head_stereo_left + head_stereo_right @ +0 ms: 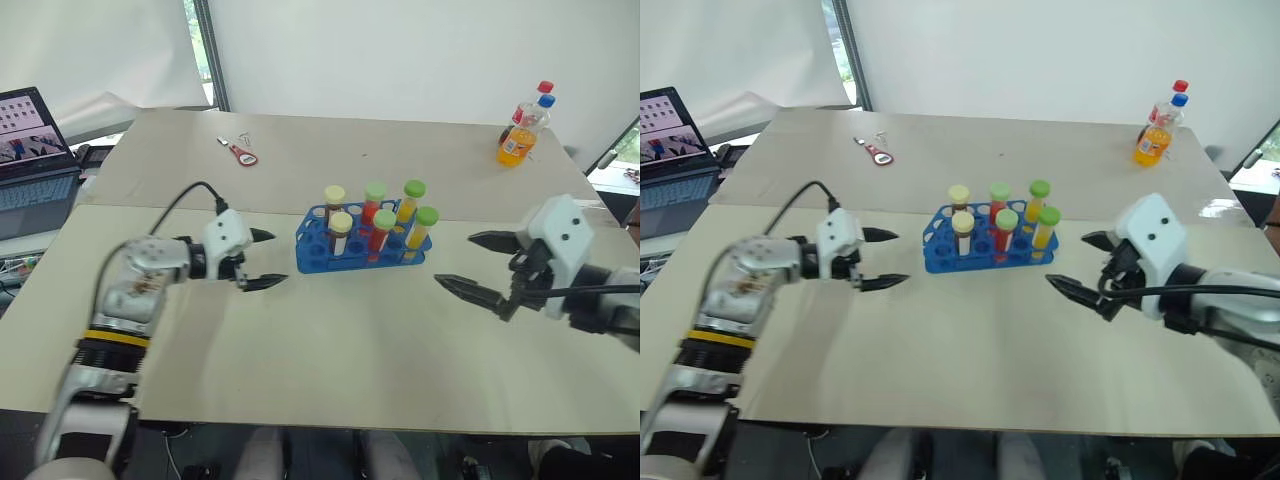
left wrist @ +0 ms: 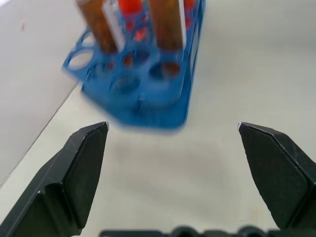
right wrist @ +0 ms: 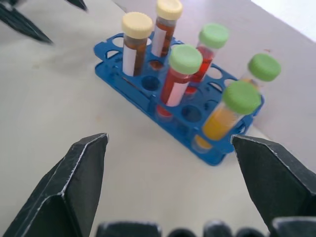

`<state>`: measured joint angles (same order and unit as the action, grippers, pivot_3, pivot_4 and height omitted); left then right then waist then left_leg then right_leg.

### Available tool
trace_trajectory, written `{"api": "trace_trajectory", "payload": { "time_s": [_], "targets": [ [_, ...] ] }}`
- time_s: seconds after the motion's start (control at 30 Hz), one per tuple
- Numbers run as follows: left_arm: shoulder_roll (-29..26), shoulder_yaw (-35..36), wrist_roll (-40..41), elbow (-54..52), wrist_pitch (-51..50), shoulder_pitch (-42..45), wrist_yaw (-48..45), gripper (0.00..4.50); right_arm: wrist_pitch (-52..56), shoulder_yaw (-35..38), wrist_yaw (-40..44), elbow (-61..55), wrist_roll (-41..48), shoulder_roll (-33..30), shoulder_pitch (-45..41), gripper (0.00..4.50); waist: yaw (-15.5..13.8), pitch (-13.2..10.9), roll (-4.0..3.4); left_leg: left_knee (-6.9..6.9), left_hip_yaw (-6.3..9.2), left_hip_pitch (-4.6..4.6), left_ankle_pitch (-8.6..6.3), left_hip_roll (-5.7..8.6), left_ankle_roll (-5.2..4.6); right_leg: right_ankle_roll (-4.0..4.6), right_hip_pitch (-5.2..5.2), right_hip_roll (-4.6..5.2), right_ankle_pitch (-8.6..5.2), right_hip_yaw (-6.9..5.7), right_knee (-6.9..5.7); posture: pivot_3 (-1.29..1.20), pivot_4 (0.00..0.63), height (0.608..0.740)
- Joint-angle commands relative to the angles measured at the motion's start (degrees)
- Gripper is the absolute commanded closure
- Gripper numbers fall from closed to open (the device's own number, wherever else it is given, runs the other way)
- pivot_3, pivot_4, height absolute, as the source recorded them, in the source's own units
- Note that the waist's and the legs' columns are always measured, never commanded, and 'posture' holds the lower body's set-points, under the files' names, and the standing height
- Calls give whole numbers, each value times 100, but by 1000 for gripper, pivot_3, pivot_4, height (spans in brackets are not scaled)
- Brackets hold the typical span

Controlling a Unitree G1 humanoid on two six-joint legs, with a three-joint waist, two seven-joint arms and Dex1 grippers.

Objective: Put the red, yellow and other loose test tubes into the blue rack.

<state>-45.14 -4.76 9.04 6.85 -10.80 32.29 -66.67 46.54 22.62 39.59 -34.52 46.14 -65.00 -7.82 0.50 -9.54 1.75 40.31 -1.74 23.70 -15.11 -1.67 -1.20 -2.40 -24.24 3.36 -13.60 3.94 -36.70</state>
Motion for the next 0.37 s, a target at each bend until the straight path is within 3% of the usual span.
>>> {"api": "trace_trajectory", "payload": {
  "time_s": [0.03,0.2,0.37],
  "targets": [
    [-598,416,155,-417,-315,-141,-214,0,-372,578,1167,454,-108,-389,94,44,0,-1,-1,-4,-1,-1,0,-3,0,1,-1,0,0,0,1,0,150,740],
    [-1160,694,333,-616,-701,-324,-395,0,-597,787,1927,950,-373,-653,154,44,-18,-1,-1,-3,-8,-2,0,-6,0,3,-1,-1,-2,-2,1,0,150,740],
    [-1164,833,584,-822,-1058,-403,-368,0,-689,664,2183,1096,-557,-677,78,44,-22,-1,-1,-3,-34,-3,0,-6,1,3,-2,-1,-2,-2,-2,0,150,740]
  ]
}}
